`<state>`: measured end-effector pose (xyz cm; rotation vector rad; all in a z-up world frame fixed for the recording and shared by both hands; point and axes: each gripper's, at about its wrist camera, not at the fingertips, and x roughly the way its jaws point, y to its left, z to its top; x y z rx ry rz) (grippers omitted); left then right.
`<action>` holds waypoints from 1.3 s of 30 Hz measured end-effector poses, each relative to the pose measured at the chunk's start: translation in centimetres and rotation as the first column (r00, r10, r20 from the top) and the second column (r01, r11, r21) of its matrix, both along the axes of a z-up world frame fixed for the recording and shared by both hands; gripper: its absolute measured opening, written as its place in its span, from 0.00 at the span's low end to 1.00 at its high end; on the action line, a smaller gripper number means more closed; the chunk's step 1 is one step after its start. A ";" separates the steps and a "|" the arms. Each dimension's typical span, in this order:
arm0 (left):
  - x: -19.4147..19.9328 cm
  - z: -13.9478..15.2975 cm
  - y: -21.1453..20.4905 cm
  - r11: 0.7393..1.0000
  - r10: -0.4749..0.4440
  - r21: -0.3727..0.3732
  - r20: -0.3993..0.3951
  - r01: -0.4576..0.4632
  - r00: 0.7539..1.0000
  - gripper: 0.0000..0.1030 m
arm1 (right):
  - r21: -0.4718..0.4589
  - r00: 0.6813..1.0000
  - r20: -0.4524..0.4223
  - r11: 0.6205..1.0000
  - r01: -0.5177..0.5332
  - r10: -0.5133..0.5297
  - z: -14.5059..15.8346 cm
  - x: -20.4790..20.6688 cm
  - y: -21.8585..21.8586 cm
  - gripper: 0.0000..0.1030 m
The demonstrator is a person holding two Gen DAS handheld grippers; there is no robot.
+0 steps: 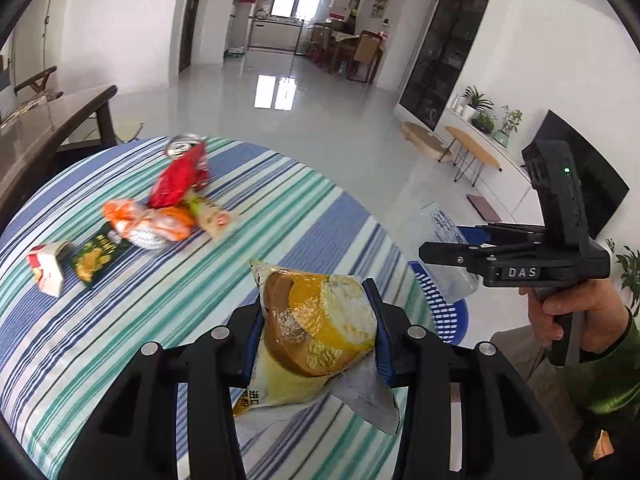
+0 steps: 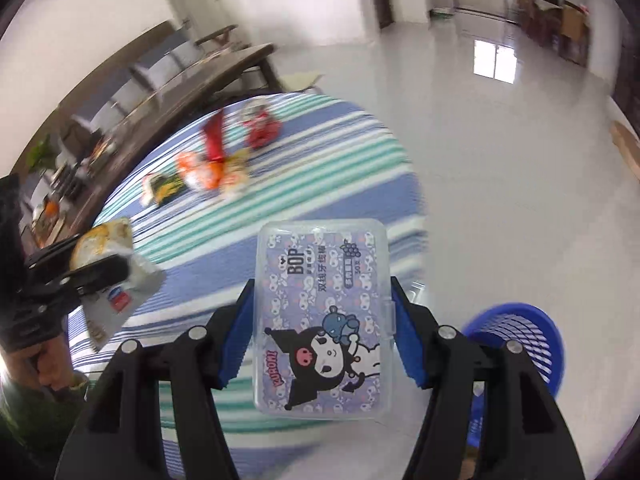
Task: Collect trash
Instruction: 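Lift and carry the bread packet and plastic box to the blue wastebasket, then open both tools over the wastebasket to drop the packet and box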
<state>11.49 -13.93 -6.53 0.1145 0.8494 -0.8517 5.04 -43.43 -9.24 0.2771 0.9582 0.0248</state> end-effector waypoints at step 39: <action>-7.1 -10.8 -31.0 0.966 -0.239 0.105 0.028 0.235 0.971 0.94 | 0.010 0.857 0.021 0.858 0.514 -0.514 -7.1 -9.8 -23.1 0.89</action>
